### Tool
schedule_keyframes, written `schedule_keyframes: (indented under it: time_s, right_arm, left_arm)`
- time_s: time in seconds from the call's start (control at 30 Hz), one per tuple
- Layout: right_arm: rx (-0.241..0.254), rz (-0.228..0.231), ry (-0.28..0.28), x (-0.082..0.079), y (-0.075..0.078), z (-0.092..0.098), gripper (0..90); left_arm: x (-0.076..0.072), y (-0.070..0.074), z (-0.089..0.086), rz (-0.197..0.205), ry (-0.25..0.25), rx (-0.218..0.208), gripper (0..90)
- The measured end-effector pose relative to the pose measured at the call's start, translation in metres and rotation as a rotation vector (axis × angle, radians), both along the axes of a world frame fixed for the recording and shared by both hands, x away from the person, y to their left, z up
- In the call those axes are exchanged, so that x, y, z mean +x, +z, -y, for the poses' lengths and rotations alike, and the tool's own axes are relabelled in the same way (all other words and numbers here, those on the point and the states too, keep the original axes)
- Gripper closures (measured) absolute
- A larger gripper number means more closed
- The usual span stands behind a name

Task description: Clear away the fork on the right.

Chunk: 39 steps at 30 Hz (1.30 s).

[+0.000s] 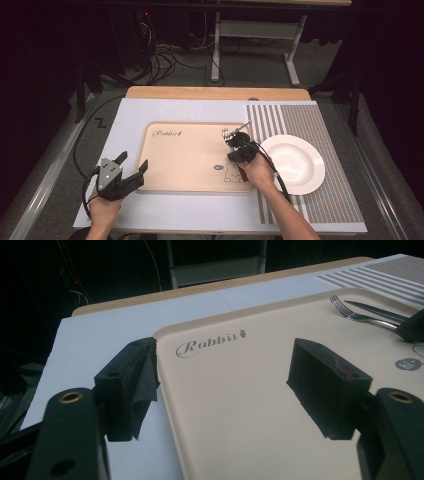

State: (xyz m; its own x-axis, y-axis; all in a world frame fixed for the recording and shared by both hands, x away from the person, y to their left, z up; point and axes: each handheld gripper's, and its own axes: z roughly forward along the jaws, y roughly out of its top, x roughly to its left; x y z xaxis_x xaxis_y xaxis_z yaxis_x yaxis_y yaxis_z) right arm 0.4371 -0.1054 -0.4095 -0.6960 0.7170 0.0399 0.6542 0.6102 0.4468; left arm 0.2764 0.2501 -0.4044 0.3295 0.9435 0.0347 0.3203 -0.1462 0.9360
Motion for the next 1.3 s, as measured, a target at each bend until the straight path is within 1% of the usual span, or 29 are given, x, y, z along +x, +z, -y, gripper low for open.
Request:
schedule_keyframes:
  time_s: [0.23,0.4,0.47,0.5,0.57,0.67,0.87,1.0,1.07,1.17,1.2,1.3]
  right_arm:
    - [0.012,0.002,-0.029,0.005,0.000,0.005,90.0]
    - [0.017,0.001,-0.030,0.007,0.000,0.006,90.0]
    - [0.059,-0.018,-0.032,0.008,-0.002,0.009,89.5]
    - [0.063,-0.022,-0.041,0.007,-0.001,0.010,88.5]
    - [0.080,-0.011,-0.034,0.005,0.000,0.013,85.4]
    - [0.119,0.008,-0.018,0.000,0.005,0.016,79.7]
    - [0.115,0.051,-0.018,-0.011,0.012,0.021,66.9]
    - [0.093,0.090,-0.018,-0.016,0.014,0.026,57.3]
    - [0.085,0.098,-0.022,-0.018,0.015,0.028,53.6]
    - [0.099,0.118,-0.027,-0.021,0.016,0.032,49.3]
    - [0.095,0.126,-0.033,-0.023,0.017,0.033,47.8]
    - [0.103,0.149,-0.031,-0.027,0.018,0.037,46.0]
  left_arm:
    - [0.000,0.000,0.000,-0.007,-0.002,-0.003,28.5]
    - [0.001,0.000,0.000,-0.008,-0.002,-0.004,28.5]
    - [0.001,0.000,-0.001,-0.007,-0.001,-0.005,28.5]
    - [0.000,0.000,-0.001,-0.007,-0.001,-0.007,28.5]
    - [0.000,0.000,-0.001,-0.008,-0.001,-0.008,28.5]
    - [0.001,0.000,0.000,-0.010,-0.003,-0.007,28.5]
    - [0.000,0.000,0.000,-0.010,-0.002,-0.006,28.5]
    - [0.001,-0.001,0.000,-0.012,-0.002,-0.004,28.4]
    - [0.001,-0.001,0.000,-0.012,-0.001,-0.004,28.4]
    - [0.001,0.000,0.000,-0.011,0.000,-0.005,28.3]
    - [0.001,0.000,0.000,-0.011,0.000,-0.005,28.3]
    - [0.001,-0.001,0.000,-0.011,-0.001,-0.004,28.3]
